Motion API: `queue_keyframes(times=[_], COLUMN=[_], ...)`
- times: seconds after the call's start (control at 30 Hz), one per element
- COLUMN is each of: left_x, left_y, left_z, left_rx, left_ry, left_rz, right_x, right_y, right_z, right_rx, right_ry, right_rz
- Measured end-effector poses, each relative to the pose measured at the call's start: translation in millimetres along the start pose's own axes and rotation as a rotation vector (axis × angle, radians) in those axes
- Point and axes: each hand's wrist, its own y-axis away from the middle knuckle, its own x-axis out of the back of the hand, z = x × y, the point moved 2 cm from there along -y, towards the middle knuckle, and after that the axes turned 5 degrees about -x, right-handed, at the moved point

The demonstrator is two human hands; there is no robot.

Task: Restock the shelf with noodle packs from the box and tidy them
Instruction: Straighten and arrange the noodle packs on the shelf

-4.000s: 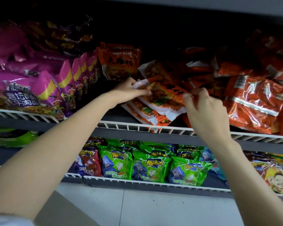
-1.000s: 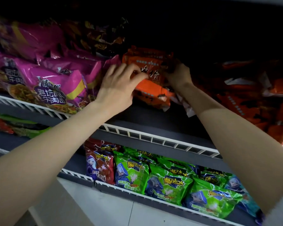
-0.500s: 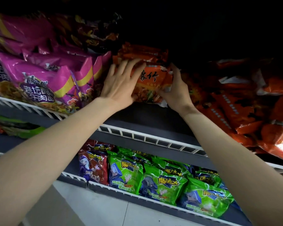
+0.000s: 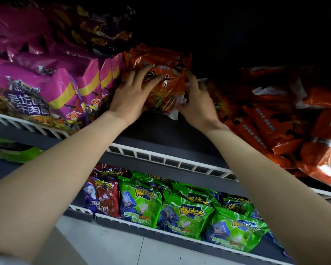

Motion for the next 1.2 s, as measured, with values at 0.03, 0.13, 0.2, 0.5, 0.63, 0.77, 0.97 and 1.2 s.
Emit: queue_keyframes(times=[0.03, 0.13, 0.2, 0.5, 0.63, 0.77, 0.97, 1.2], left_x=[-0.6, -1.6, -0.4, 19.2, 23.0, 25.0, 46.0, 40.5], left_y=[-1.5, -3.7, -3.6, 1.9, -0.2, -0.6, -0.7, 0.6], left_z=[2.7, 12.7, 17.6, 29.7, 31.2, 32.4, 40.1, 15.7], left_rx=[0.002, 0.037, 0.062, 0.153, 0.193, 0.247, 0.551, 0.522], left_ry=[0.004, 0.026, 0.051, 0.177, 0.253, 0.356, 1.459, 1.272], left_rz=[0.001, -0.008, -0.019, -0.028, -0.044, -0.028, -0.172, -0.185], right_x=[10.0, 35.0, 39.0, 53.2, 68.4, 75.0, 50.9, 18.1], right_y=[4.6, 19.9, 22.5, 19.7, 34.4, 67.3, 89.1, 68.8], right_z=[7.0, 25.8, 33.5, 31.8, 26.3, 24.7, 2.0, 5.8], right_rx=[-0.012, -0.084, -0.135, -0.202, -0.218, -0.143, 0.072, 0.312], right_ry=[0.13, 0.532, 0.714, 0.456, 0.17, -0.054, -0.184, 0.082], right_rz=[0.003, -0.011, -0.099, 0.107, 0.217, 0.363, 0.391, -0.103])
